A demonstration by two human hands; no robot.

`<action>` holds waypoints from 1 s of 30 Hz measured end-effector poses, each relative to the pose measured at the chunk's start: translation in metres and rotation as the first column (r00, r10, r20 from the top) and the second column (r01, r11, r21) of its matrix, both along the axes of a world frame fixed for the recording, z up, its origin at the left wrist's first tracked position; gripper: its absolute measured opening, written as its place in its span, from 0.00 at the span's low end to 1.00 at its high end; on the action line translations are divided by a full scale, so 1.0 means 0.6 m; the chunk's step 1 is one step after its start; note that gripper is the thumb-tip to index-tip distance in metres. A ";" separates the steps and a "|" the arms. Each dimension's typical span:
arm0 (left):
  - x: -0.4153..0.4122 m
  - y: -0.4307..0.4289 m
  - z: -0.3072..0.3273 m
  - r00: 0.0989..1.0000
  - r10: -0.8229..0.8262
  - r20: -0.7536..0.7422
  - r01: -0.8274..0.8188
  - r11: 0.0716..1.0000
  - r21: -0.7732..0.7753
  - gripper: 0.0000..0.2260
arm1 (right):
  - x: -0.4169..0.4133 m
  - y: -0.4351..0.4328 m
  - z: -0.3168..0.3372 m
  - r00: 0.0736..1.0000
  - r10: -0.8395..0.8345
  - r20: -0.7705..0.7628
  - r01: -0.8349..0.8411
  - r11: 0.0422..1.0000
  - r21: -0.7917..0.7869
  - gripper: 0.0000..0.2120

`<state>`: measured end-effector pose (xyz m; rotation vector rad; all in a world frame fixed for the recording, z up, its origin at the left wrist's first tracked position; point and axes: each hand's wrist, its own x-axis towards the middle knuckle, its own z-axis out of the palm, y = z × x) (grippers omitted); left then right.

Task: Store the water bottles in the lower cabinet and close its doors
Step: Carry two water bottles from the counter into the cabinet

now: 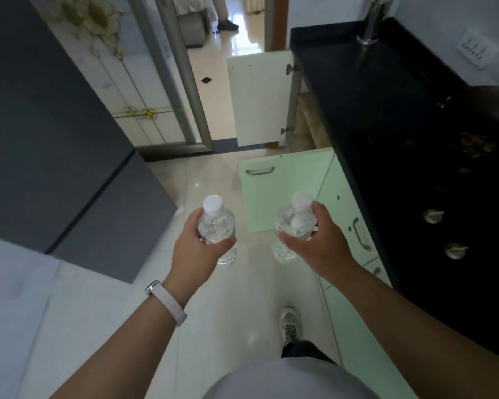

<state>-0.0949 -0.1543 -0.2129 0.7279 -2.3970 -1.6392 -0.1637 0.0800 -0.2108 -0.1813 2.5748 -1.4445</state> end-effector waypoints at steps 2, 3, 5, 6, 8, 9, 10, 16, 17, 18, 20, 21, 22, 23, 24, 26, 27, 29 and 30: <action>-0.031 -0.002 0.004 1.000 0.019 0.006 -0.018 1.000 -0.012 0.29 | -0.045 -0.003 -0.003 0.999 0.046 -0.001 -0.046 0.999 0.002 0.30; -0.046 -0.005 0.007 1.000 0.031 0.005 -0.030 0.999 -0.019 0.30 | -0.066 -0.005 -0.005 0.998 0.064 0.001 -0.064 0.998 0.006 0.31; -0.070 -0.009 0.012 0.999 0.047 -0.007 -0.047 0.999 -0.021 0.29 | -0.104 -0.013 -0.009 0.996 0.089 0.013 -0.089 0.996 0.009 0.31; -0.082 -0.012 0.014 0.998 0.057 -0.012 -0.057 0.998 -0.023 0.29 | -0.123 -0.017 -0.010 0.995 0.101 0.015 -0.102 0.995 0.009 0.32; -0.102 -0.021 0.016 0.996 0.084 -0.012 -0.084 0.996 -0.019 0.29 | -0.159 -0.030 -0.012 0.992 0.128 0.012 -0.129 0.992 0.016 0.32; -0.110 -0.030 0.015 0.995 0.102 -0.012 -0.102 0.995 -0.011 0.29 | -0.175 -0.041 -0.013 0.990 0.140 0.007 -0.140 0.990 0.021 0.33; -0.116 -0.039 0.015 0.994 0.111 -0.011 -0.111 0.994 -0.004 0.30 | -0.188 -0.051 -0.013 0.989 0.146 0.002 -0.146 0.989 0.026 0.33; -0.155 -0.125 0.011 0.987 0.159 -0.020 -0.159 0.987 0.010 0.29 | -0.250 -0.141 -0.017 0.985 0.174 0.006 -0.174 0.984 0.031 0.32; -0.163 -0.146 0.009 0.986 0.163 -0.024 -0.162 0.987 0.016 0.29 | -0.260 -0.162 -0.021 0.984 0.178 0.014 -0.178 0.983 0.034 0.32; -0.173 -0.169 0.006 0.986 0.167 -0.024 -0.166 0.986 0.021 0.29 | -0.269 -0.183 -0.024 0.984 0.179 0.016 -0.180 0.983 0.043 0.32; -0.193 -0.219 0.000 0.985 0.167 -0.033 -0.166 0.986 0.031 0.28 | -0.289 -0.230 -0.030 0.984 0.179 0.009 -0.179 0.982 0.066 0.33; -0.205 -0.245 -0.004 0.986 0.159 -0.042 -0.157 0.987 0.039 0.28 | -0.298 -0.255 -0.032 0.984 0.178 0.005 -0.178 0.981 0.076 0.33; -0.217 -0.272 -0.007 0.988 0.146 -0.043 -0.144 0.988 0.048 0.28 | -0.306 -0.281 -0.032 0.985 0.174 -0.001 -0.173 0.981 0.088 0.33; -0.230 -0.300 -0.010 0.991 0.131 -0.039 -0.129 0.990 0.057 0.28 | -0.315 -0.308 -0.031 0.987 0.161 -0.009 -0.160 0.982 0.103 0.33; -0.243 -0.330 -0.012 0.993 0.110 -0.030 -0.108 0.992 0.062 0.28 | -0.322 -0.335 -0.030 0.989 0.146 -0.023 -0.142 0.983 0.120 0.33; -0.268 -0.390 -0.017 0.997 0.067 -0.022 -0.066 0.996 0.066 0.29 | -0.336 -0.388 -0.029 0.991 0.128 -0.051 -0.118 0.981 0.153 0.34; -0.280 -0.419 -0.018 0.998 0.052 -0.020 -0.051 0.997 0.063 0.30 | -0.343 -0.413 -0.027 0.992 0.119 -0.049 -0.110 0.980 0.164 0.34; -0.301 -0.474 -0.017 0.999 0.029 -0.021 -0.028 0.998 0.058 0.31 | -0.356 -0.457 -0.022 0.996 0.085 -0.020 -0.081 0.984 0.157 0.34; -0.313 -0.498 -0.015 1.000 0.017 -0.026 -0.015 0.998 0.059 0.31 | -0.361 -0.475 -0.019 0.998 0.062 -0.008 -0.061 0.988 0.143 0.34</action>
